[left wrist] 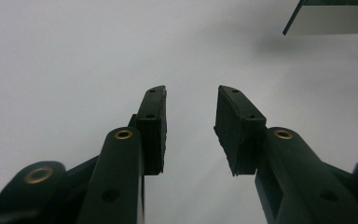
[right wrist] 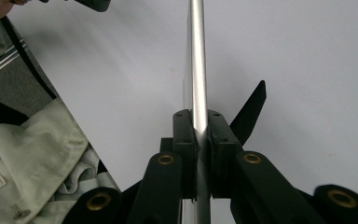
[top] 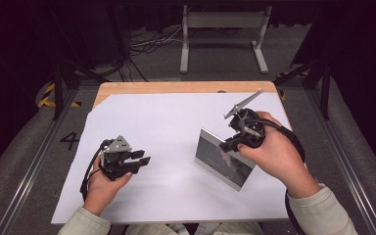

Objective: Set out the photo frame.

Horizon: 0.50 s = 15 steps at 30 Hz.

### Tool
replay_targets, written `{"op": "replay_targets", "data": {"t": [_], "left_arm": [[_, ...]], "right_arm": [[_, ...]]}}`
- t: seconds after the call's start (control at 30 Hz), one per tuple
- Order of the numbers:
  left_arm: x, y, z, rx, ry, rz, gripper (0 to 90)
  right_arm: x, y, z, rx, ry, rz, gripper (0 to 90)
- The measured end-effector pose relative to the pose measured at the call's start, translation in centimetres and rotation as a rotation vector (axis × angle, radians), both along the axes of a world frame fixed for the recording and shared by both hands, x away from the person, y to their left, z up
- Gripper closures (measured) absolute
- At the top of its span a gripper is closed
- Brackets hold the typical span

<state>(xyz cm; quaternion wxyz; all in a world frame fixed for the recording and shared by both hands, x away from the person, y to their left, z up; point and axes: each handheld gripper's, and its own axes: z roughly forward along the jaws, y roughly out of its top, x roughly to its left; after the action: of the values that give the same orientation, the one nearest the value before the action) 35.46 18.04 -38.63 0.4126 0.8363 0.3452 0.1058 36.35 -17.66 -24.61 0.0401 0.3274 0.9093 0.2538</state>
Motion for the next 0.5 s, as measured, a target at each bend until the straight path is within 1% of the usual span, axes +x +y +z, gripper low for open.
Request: {"op": "replay_targets", "data": {"t": [0.1, 0.17, 0.2, 0.23, 0.27, 0.33, 0.37, 0.4, 0.47, 0.5], "left_arm": [[-0.1, 0.5, 0.0, 0.006, -0.009, 0.004, 64.1], [-0.3, 0.6, 0.0, 0.001, -0.005, 0.015, 64.1], [-0.3, 0.7, 0.0, 0.003, -0.01, 0.014, 64.1], [-0.4, 0.9, 0.0, 0.001, -0.005, 0.02, 64.2], [-0.4, 1.0, 0.1, 0.006, -0.007, 0.018, 64.1], [-0.5, 1.2, 0.0, -0.003, -0.004, 0.03, 64.1], [-0.5, 1.2, 0.0, -0.003, -0.004, 0.03, 64.1], [-0.5, 1.3, 0.0, -0.001, -0.008, 0.031, 64.1], [-0.6, 1.4, 0.0, -0.003, -0.003, 0.035, 64.1], [-0.6, 1.5, 0.0, 0.005, -0.012, 0.035, 64.1]], "right_arm": [[0.5, 0.4, 0.1, -0.013, -0.004, 0.044, 84.4], [0.9, 0.6, 0.1, -0.02, -0.006, 0.087, 84.4], [1.1, 0.7, 0.1, -0.022, -0.006, 0.099, 84.4], [1.2, 0.8, 0.2, -0.024, -0.006, 0.113, 84.4], [1.5, 1.0, 0.2, -0.026, -0.009, 0.146, 84.4], [1.8, 1.1, 0.2, -0.03, -0.01, 0.177, 84.4], [1.8, 1.1, 0.2, -0.03, -0.01, 0.177, 84.4], [2.0, 1.4, 0.2, -0.028, -0.012, 0.226, 84.4], [2.3, 1.6, 0.1, -0.023, -0.008, 0.268, 84.4], [2.4, 1.9, 0.0, -0.026, -0.018, 0.314, 84.4]]}}
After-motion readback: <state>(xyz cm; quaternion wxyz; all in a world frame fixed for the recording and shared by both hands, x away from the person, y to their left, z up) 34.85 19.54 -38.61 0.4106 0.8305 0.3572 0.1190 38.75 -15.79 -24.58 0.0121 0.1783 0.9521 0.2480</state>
